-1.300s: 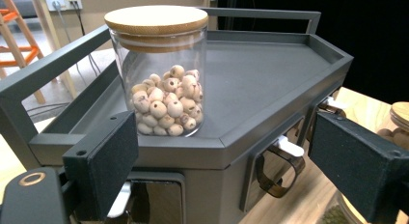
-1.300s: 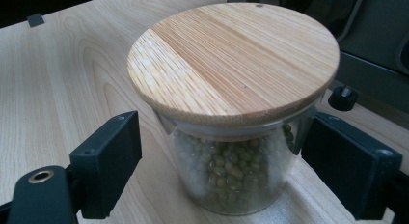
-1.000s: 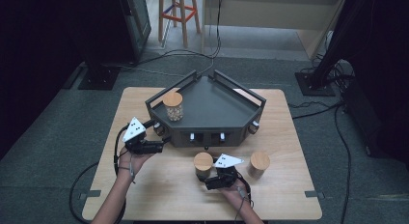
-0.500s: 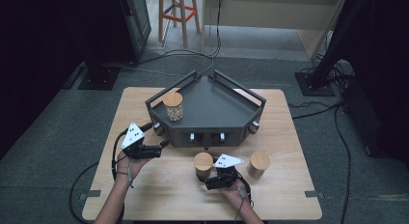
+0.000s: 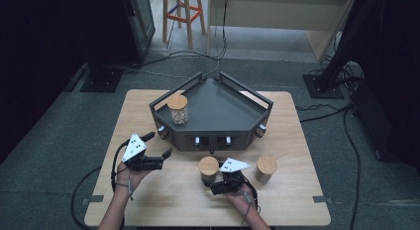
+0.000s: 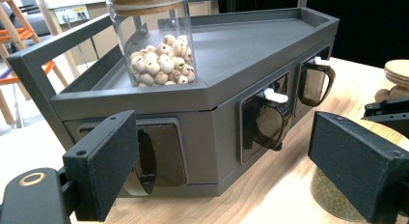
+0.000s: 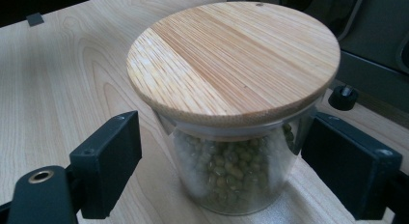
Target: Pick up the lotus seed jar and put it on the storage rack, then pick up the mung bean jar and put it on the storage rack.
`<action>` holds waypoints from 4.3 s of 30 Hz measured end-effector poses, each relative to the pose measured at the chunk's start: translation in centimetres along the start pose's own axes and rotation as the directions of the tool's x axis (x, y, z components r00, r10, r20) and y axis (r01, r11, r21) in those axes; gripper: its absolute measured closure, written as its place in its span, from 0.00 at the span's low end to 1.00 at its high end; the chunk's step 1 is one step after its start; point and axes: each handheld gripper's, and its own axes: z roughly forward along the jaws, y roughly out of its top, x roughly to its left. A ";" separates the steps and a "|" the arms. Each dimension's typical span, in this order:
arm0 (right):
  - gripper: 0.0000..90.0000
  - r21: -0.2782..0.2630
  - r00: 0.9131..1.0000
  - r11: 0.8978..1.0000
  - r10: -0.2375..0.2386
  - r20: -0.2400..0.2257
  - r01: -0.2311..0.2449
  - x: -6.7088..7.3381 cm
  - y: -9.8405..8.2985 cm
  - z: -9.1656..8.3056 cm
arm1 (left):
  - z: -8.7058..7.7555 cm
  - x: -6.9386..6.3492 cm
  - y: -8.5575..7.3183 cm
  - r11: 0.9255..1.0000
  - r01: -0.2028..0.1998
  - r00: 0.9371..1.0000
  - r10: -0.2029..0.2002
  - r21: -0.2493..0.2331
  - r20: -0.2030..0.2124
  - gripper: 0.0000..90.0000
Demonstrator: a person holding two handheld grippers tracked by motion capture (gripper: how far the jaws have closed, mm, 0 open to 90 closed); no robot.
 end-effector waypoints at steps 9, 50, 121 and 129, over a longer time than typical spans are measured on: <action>0.15 0.000 1.000 1.000 0.003 0.000 -0.003 0.0 0.0 0.0 | -0.5 -0.1 -1.1 0.999 0.031 1.000 -0.031 -0.026 0.002 0.12; 0.15 0.002 1.000 1.000 -0.005 -0.001 0.005 0.1 0.1 0.2 | -1.5 -1.3 -5.8 0.997 0.069 0.997 -0.069 -0.022 0.027 0.12; 0.28 -0.004 0.997 0.998 -0.064 0.052 0.064 1.7 3.3 -0.6 | -0.5 -1.9 -7.5 0.995 0.078 0.996 -0.080 0.057 0.040 0.12; 0.28 -0.004 0.997 0.997 -0.071 0.043 0.071 1.6 4.6 -1.0 | -0.4 -2.0 -7.5 0.996 0.070 0.996 -0.073 0.061 0.046 0.12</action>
